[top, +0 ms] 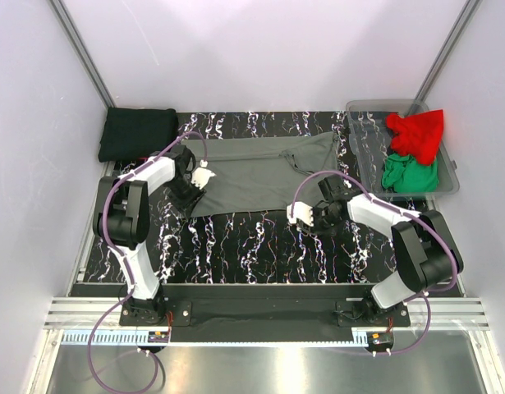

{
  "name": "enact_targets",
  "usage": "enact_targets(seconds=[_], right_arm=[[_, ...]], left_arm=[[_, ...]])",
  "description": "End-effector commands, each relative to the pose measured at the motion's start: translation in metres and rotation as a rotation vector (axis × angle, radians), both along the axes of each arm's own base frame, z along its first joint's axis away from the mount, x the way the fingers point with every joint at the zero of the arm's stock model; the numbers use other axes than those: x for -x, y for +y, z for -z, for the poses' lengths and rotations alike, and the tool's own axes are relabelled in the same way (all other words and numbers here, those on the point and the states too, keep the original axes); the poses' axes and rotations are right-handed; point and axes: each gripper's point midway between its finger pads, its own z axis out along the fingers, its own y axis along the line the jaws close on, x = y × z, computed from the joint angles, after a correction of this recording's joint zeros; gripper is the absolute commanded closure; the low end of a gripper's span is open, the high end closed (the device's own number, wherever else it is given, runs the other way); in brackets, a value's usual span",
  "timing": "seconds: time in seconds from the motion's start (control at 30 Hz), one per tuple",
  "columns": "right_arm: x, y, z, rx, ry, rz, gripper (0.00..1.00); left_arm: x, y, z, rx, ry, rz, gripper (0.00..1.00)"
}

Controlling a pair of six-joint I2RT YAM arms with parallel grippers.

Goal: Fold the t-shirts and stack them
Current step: Fold the tshirt

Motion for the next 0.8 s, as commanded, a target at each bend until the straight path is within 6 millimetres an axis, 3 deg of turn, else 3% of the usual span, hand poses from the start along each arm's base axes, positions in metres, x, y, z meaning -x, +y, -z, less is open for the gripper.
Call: enact_targets(seconds=[0.0,0.03,0.1,0.17,0.2,0.37,0.5,0.63,0.77], right_arm=[[-0.011,0.005,-0.006,0.0,-0.016,0.019,0.94],[-0.015,0.006,-0.008,-0.004,-0.023,0.031,0.95],[-0.017,0.008,-0.009,-0.013,-0.018,0.072,0.98],[-0.025,0.009,-0.015,-0.025,-0.031,0.11,0.99],[-0.026,0.01,-0.017,-0.037,-0.022,0.148,1.0],[-0.062,-0.006,-0.051,-0.119,-0.052,0.384,1.0],[-0.095,-0.027,-0.085,-0.174,-0.105,0.542,1.0],[-0.128,-0.036,-0.124,-0.227,-0.189,0.605,1.0],[-0.153,-0.036,-0.147,-0.253,-0.24,0.62,1.0]], left_arm=[[-0.002,-0.002,0.001,0.01,-0.004,0.022,0.62],[-0.002,-0.001,0.005,0.006,0.006,0.021,0.7],[-0.003,0.001,0.011,-0.009,0.017,0.014,0.79],[-0.007,0.004,0.014,-0.03,0.012,0.007,0.97],[-0.01,0.004,0.014,-0.035,0.004,0.0,1.0],[-0.029,0.007,0.0,-0.057,-0.07,-0.009,1.0],[-0.055,0.007,-0.03,-0.053,-0.178,-0.01,1.0],[-0.078,0.006,-0.052,-0.054,-0.255,-0.015,1.0],[-0.096,0.006,-0.067,-0.058,-0.307,-0.013,1.0]])
